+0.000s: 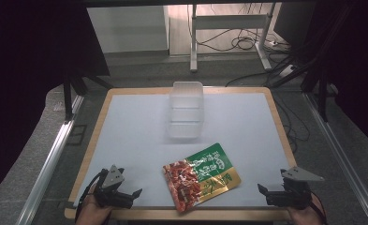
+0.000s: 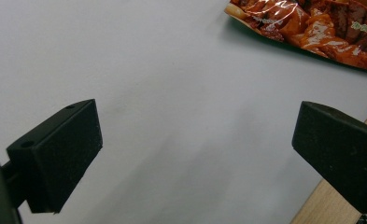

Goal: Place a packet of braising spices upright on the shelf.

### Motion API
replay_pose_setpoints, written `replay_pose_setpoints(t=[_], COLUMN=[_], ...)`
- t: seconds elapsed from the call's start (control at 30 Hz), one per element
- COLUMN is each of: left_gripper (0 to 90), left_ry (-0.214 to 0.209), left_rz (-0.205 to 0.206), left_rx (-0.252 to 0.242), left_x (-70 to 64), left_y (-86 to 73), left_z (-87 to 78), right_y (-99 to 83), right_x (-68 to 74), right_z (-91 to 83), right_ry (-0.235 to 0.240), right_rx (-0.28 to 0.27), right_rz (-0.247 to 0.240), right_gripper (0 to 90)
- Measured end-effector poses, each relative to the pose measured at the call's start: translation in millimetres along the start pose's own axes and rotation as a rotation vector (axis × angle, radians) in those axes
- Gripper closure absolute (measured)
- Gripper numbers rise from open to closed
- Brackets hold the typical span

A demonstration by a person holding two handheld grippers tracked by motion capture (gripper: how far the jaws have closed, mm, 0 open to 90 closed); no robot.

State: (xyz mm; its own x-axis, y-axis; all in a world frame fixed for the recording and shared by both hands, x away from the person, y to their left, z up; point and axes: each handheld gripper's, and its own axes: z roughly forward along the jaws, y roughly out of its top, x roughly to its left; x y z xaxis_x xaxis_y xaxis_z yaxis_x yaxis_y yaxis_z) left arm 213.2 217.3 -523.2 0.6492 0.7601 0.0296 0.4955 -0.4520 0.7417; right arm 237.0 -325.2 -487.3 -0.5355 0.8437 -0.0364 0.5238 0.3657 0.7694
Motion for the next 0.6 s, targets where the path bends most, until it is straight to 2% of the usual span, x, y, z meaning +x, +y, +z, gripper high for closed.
replay_pose_setpoints(t=[0.03, 0.07, 0.2, 0.6], left_gripper=[1.6, 1.7, 2.1, 2.1], left_ry=[0.0, 0.001, 0.004, 0.007], left_rz=[0.0, 0.002, 0.01, 0.023], left_rx=[0.0, 0.002, 0.004, 0.012], left_x=[0.0, -0.4, -1.2, -2.7], left_y=[0.0, 0.1, 0.3, 0.7], left_z=[0.0, 0.3, 0.6, 1.1], right_y=[0.0, -3.3, -5.4, -4.5], right_x=[0.0, -4.2, -7.2, -7.0], right_z=[0.0, 0.1, 3.0, 1.9], right_ry=[0.0, 0.018, 0.039, 0.028], right_rx=[0.0, -0.005, -0.002, -0.019], right_rz=[0.0, 0.028, 0.043, 0.028], right_gripper=[0.0, 0.0, 0.0, 0.0])
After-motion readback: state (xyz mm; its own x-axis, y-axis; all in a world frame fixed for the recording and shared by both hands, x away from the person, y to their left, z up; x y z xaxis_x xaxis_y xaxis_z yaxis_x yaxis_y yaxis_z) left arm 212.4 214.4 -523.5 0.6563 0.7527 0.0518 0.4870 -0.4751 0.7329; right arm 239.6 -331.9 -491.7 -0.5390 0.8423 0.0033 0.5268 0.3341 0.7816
